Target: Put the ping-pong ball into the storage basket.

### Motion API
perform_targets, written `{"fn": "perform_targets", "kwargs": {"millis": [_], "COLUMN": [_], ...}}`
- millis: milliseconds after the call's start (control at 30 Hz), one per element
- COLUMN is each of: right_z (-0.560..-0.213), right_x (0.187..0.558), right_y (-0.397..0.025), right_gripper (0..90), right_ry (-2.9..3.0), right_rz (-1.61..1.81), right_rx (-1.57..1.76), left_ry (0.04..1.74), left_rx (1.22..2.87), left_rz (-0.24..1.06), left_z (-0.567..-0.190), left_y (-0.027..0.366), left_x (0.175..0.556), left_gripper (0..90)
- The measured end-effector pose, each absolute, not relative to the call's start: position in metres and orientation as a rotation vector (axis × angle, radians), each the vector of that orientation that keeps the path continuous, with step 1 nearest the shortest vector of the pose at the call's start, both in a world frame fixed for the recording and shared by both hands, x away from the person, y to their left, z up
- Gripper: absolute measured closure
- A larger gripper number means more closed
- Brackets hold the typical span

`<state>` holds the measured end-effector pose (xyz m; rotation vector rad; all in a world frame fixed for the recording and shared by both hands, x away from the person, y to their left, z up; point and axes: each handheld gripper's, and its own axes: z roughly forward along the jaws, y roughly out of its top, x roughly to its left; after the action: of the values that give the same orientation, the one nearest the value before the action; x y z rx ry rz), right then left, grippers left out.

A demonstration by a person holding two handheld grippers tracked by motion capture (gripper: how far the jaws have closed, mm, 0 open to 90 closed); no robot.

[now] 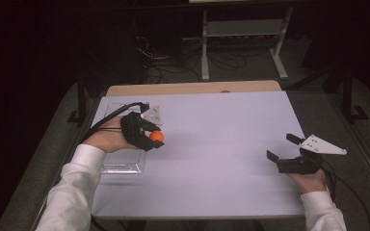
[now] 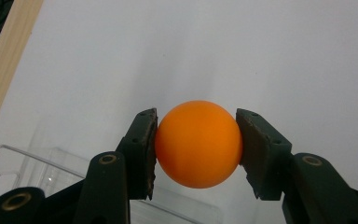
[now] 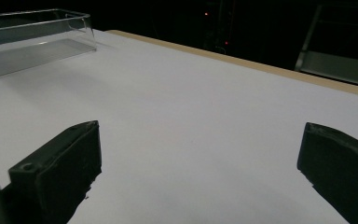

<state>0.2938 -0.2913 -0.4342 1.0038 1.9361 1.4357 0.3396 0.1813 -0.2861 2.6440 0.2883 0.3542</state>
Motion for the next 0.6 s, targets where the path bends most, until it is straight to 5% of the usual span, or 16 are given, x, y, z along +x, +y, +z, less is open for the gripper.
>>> {"fn": "perform_targets", "kwargs": {"millis": [600], "right_z": [-0.434], "right_x": [0.294], "right_y": [-0.291], "right_gripper": [0.0], "right_ry": [1.941], "right_rz": [1.427], "right_rx": [1.005], "left_ry": [0.367], "left_rx": [2.685], "left_rz": [0.394], "left_z": [-0.275], "left_y": [0.203], "left_x": [0.344], "left_gripper": [50.7]}}
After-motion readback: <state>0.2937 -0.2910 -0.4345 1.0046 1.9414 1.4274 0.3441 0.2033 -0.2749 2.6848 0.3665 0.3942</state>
